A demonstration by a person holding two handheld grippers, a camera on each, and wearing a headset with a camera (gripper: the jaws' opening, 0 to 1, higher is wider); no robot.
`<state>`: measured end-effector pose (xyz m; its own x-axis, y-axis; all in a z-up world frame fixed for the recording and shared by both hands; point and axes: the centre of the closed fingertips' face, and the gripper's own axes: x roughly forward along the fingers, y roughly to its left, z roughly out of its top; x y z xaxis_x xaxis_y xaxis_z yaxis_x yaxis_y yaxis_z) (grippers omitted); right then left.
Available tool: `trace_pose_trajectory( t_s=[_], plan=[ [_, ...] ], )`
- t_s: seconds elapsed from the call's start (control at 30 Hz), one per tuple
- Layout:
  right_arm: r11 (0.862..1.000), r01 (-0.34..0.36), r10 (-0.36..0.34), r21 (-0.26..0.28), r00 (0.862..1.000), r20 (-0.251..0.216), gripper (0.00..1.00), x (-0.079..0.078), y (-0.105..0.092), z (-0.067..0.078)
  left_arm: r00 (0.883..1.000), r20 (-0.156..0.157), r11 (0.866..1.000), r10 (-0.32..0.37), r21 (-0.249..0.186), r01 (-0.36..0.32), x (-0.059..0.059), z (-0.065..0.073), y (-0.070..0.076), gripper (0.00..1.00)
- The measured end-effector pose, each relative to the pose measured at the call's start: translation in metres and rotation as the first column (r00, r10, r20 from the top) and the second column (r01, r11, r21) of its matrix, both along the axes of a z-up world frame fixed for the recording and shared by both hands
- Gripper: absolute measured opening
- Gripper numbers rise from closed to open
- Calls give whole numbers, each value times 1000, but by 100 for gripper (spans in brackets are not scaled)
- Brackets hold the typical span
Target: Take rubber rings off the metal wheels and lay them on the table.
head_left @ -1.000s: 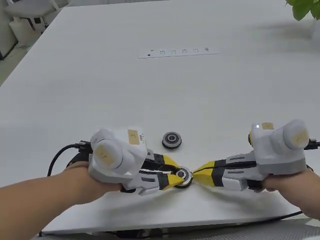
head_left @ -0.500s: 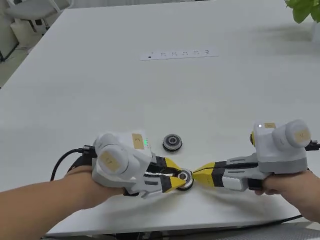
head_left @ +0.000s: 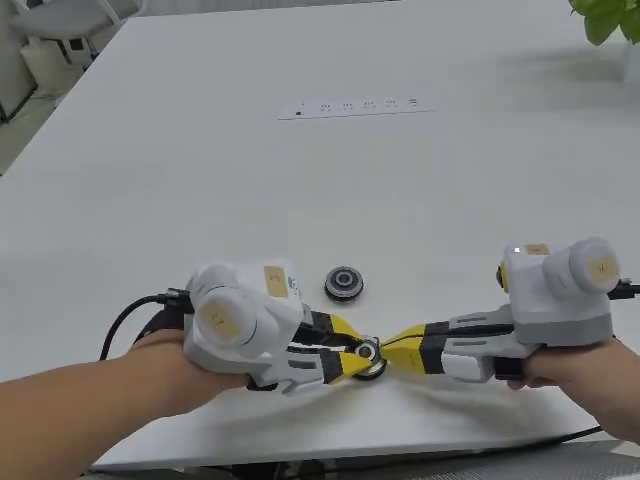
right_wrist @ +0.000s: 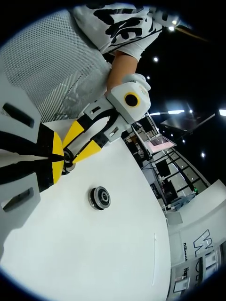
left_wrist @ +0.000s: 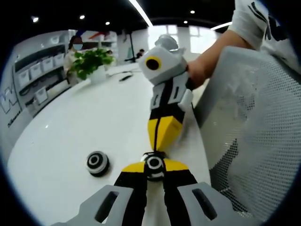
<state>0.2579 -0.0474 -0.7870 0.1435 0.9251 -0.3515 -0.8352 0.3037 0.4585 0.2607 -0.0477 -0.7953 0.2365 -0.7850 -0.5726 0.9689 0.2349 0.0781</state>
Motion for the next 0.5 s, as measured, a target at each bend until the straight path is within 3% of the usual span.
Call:
trace_pose_trajectory(
  t_s=[0.23,0.3,0.5],
  plan=[
    [999,-25,26,38,1000,-12,0,-4,5,6,1000,-2,1000,2,-6,-2,0,0,0,12],
    [997,-42,44,70,999,-17,0,-8,9,11,1000,-2,1000,4,-7,-4,0,0,-1,12],
    [998,-29,29,53,1000,1,0,-4,5,8,1000,-8,1000,8,-16,-8,0,0,-2,12]
  ],
)
